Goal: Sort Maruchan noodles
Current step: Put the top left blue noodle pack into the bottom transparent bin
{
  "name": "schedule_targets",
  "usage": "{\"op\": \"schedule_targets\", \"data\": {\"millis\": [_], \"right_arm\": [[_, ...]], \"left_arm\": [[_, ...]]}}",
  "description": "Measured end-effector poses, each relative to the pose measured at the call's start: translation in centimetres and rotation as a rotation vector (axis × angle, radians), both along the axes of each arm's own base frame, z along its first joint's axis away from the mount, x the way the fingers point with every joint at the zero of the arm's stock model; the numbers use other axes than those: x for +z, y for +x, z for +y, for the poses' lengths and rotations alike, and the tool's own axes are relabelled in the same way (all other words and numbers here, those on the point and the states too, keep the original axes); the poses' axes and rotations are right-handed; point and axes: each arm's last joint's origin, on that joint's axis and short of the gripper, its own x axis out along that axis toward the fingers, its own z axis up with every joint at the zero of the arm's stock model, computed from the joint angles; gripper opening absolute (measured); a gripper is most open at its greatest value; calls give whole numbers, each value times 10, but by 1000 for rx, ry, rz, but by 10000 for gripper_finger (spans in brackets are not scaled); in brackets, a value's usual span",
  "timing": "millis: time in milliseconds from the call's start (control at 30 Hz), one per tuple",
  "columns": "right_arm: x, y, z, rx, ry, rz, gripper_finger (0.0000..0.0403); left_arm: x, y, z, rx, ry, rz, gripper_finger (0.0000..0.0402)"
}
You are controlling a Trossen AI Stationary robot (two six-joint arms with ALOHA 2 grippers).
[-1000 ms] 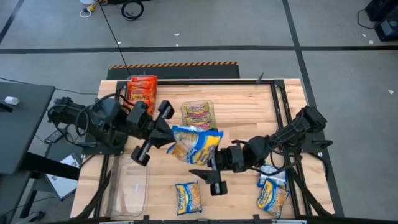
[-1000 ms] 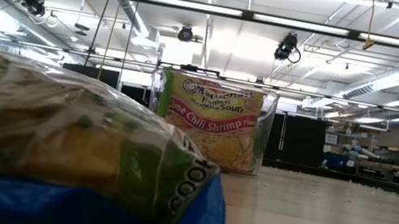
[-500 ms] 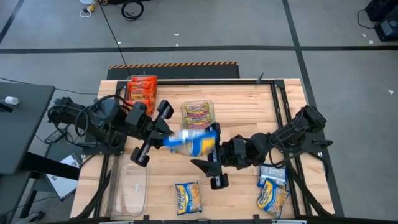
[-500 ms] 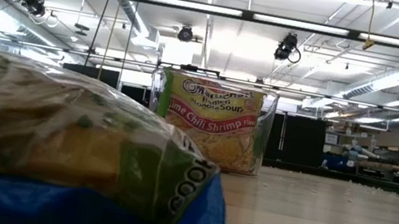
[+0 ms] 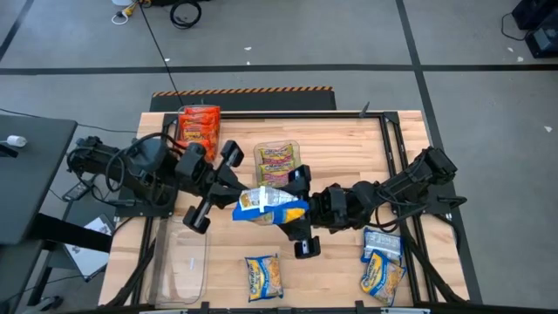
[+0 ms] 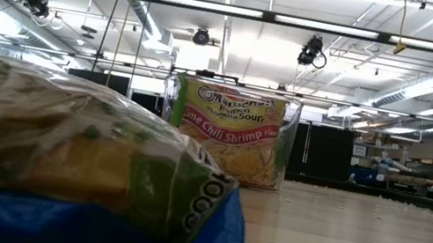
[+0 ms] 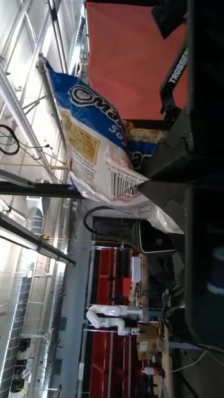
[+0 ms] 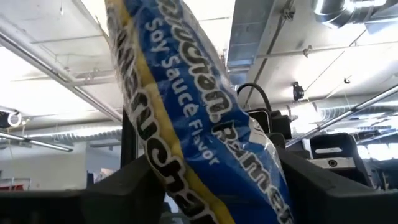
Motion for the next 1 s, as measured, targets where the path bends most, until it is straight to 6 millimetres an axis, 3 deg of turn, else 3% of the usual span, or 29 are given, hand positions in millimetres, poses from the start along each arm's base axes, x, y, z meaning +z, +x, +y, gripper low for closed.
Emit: {"op": "schedule_targets", "data": {"millis": [200, 400, 567, 667, 733, 867, 1000], "right_arm": [[-2, 2, 1, -12, -3, 36, 184], [-1, -4, 5, -81, 6, 214, 176], [11, -33, -1, -116, 45, 503, 176], [3, -56, -10, -121, 61, 763, 173], [-6, -71, -19, -131, 85, 932, 172], [-36, -89, -38, -207, 74, 1284, 172], [-65, -90, -49, -224, 20, 1580, 172]], "left_arm": [[-4, 1, 1, -12, -39, 69, 36], [-8, -16, 11, 30, -3, 220, 120], [-9, -61, 27, 93, 28, 384, 199], [-18, -84, 36, 167, -16, 531, 230], [-23, -88, 39, 252, -68, 596, 240], [-38, -71, 32, 368, -75, 654, 240], [-69, -28, 21, 470, -57, 753, 241]]}}
